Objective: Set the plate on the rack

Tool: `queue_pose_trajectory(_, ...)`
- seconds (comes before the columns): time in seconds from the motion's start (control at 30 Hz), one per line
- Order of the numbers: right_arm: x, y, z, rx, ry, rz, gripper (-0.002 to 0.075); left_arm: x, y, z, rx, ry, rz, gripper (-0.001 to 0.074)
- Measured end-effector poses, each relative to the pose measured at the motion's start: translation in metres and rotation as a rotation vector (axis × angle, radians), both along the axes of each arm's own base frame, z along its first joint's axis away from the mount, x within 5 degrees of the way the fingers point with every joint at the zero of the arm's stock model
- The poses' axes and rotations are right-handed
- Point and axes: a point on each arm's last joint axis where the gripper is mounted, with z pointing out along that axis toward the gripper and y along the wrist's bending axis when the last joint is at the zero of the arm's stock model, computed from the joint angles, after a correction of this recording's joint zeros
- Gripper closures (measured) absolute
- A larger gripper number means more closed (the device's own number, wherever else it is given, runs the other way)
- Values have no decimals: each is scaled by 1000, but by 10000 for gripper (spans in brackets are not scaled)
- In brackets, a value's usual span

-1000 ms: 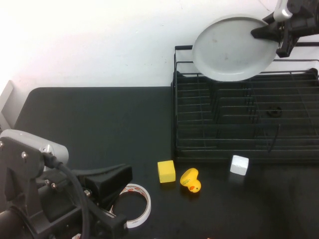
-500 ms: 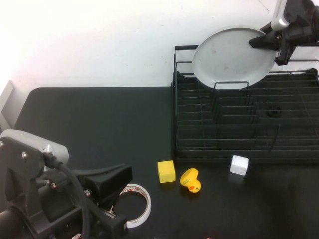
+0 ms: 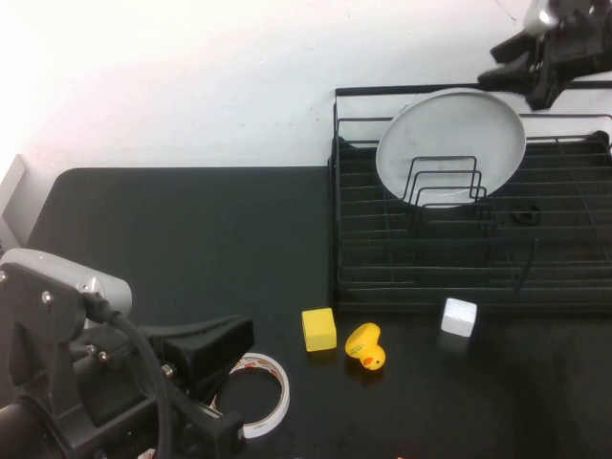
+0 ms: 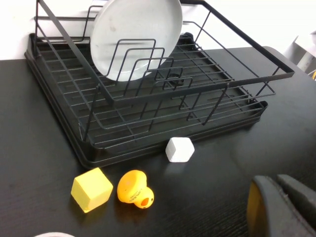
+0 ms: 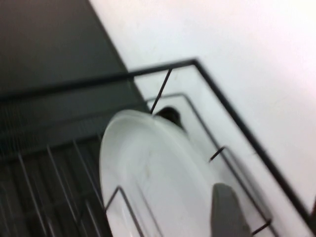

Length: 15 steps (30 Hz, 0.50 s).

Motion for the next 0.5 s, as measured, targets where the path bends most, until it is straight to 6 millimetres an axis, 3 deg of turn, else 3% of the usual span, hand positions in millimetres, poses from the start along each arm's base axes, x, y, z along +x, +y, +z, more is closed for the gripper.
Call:
queue_pose_trajectory(0.1,-11,0,31,24,-2,-35,422,0,0,0,0,0,0,736)
queue_pose_trajectory(0.3,-62,2,118,62,-23,-48,675,0,0,0,16,-14,-6,736)
queue_pose_trajectory(0.5,-139,10,194,87,-17,40,718,0,0,0,16,-14,-6,736)
